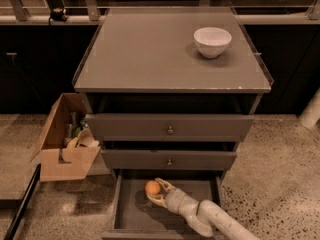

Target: Pick orange from bottom drawer and place on counter

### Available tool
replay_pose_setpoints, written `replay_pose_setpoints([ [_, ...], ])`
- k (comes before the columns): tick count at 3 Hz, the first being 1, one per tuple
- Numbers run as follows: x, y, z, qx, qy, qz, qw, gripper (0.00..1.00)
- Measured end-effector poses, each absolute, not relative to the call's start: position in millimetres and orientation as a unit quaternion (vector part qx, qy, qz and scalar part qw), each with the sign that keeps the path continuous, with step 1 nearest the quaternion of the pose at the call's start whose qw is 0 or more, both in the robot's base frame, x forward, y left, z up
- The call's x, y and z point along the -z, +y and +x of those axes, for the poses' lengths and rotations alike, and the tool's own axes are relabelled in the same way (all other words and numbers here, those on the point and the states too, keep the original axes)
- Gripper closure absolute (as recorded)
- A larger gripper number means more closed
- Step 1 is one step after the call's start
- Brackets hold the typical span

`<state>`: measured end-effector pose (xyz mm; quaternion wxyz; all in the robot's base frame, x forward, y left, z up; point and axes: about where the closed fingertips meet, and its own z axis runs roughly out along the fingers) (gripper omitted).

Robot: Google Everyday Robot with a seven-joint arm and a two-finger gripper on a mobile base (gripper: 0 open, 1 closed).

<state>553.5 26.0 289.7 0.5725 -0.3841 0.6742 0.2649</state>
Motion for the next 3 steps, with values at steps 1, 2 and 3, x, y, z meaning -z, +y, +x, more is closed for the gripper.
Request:
replay_pose_setpoints([
  [1, -290, 26, 554, -0.264, 0.674, -0.384, 0.573, 1.00],
  [2, -306, 23, 547, -0.249, 0.672, -0.389, 0.579, 1.00],
  [3, -345, 16, 534, -0.227, 0.659, -0.402, 0.594, 1.00],
])
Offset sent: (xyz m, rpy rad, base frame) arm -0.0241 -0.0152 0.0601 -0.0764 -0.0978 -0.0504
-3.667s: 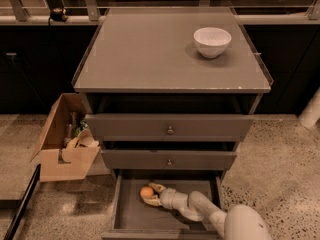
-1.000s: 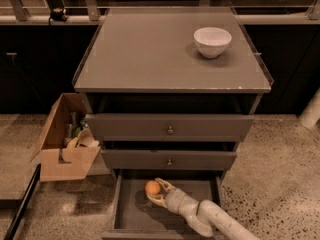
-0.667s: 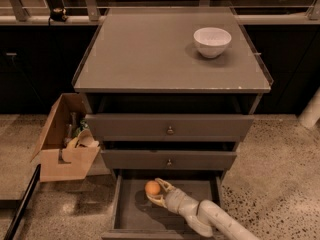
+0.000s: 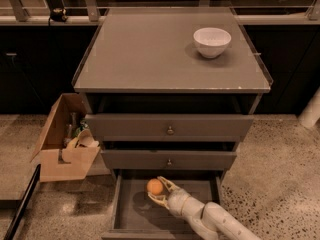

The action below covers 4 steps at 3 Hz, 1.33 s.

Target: Pick orange from bottom drawer and place on counter

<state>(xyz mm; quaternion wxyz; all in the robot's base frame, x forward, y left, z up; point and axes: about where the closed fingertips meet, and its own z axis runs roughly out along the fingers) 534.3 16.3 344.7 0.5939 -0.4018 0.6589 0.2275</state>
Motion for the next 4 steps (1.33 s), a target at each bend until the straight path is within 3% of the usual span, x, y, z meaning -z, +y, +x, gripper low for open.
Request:
replay_pose_setpoints([
  [3, -500, 15, 521, -0.148, 0.582, -0.479, 0.640, 1.00],
  [4, -500, 15, 521, -0.148, 0.582, -0.479, 0.640, 1.00],
])
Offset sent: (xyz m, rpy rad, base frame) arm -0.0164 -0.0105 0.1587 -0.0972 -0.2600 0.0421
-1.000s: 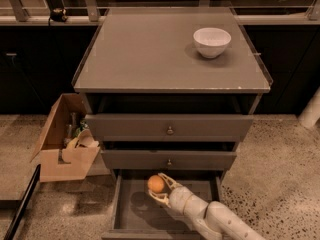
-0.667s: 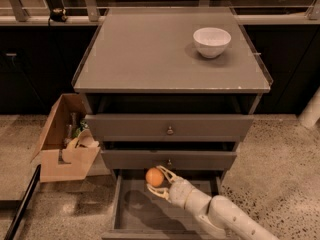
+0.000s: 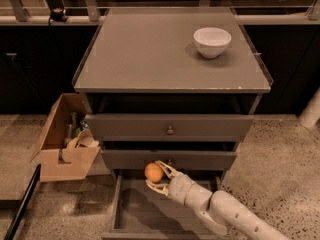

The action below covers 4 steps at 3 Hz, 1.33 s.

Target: Pick orange from bottom drawer and place on counter

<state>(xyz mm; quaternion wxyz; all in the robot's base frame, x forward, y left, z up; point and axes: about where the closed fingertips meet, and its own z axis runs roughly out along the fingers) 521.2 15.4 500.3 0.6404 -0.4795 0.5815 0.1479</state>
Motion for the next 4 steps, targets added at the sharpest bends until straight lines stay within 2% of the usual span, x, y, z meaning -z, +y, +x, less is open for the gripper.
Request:
replay_pose_setpoints([
  [4, -760, 34, 470, -0.070, 0.439, -0.570, 0.691, 1.00],
])
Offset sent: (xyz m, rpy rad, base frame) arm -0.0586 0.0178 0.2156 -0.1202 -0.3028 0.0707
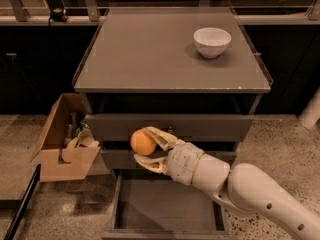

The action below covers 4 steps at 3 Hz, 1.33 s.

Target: Pick orange from bottom drawer and place on counter

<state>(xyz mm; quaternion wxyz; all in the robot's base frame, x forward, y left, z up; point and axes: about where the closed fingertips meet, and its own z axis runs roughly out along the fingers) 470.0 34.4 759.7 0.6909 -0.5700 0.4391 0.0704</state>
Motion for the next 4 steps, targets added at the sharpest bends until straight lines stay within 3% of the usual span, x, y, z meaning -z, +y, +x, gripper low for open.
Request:
replay_pose_setpoints([
  [4, -823, 40, 518, -0.042, 0.389, -0.584, 0.711, 1.00],
])
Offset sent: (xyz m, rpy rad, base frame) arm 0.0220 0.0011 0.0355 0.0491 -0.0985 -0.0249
